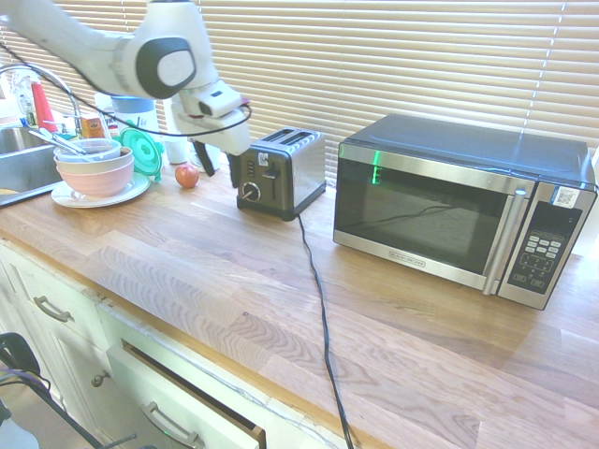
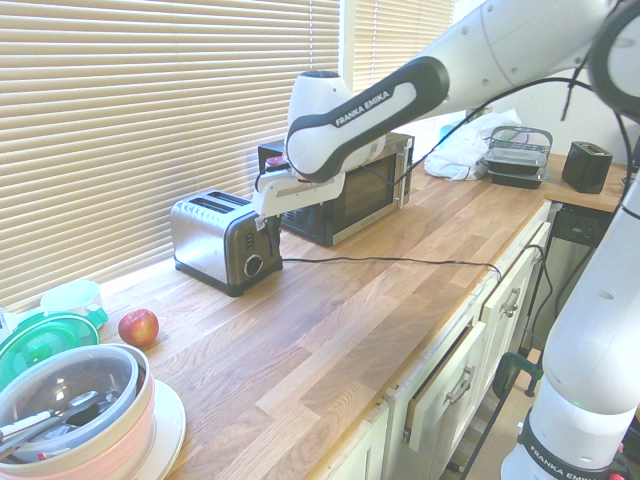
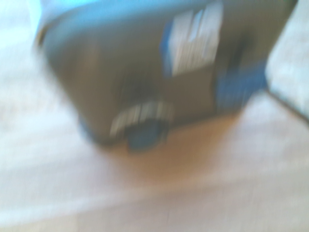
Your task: Press the toaster
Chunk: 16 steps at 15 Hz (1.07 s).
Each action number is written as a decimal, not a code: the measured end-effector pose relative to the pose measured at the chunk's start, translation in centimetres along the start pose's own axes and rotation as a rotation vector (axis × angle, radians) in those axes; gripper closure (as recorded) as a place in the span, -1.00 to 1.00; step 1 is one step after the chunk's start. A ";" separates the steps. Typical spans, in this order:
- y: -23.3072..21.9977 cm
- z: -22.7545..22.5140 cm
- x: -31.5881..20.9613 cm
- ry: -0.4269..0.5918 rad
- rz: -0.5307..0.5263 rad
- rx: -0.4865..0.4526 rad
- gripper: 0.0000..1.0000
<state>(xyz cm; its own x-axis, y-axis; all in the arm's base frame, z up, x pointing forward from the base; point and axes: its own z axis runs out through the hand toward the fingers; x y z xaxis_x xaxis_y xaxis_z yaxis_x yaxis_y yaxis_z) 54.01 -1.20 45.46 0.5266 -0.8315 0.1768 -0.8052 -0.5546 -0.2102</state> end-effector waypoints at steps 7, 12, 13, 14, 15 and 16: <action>-3.6 0.4 4.0 0.010 0.004 0.001 -1.00; -4.3 0.9 6.1 0.017 -0.002 -0.003 -1.00; -4.0 1.2 6.7 0.016 -0.002 -0.006 -1.00; -3.8 1.4 7.0 0.015 -0.001 -0.008 -1.00; -3.7 1.6 7.2 0.013 -0.002 -0.010 -1.00; -3.7 1.7 7.2 0.014 -0.002 -0.009 1.00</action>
<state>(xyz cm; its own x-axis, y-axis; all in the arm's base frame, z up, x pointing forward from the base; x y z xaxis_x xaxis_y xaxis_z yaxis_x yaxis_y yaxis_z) 61.29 -5.19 45.91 0.5247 -0.8297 0.1903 -0.8065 -0.5561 -0.2008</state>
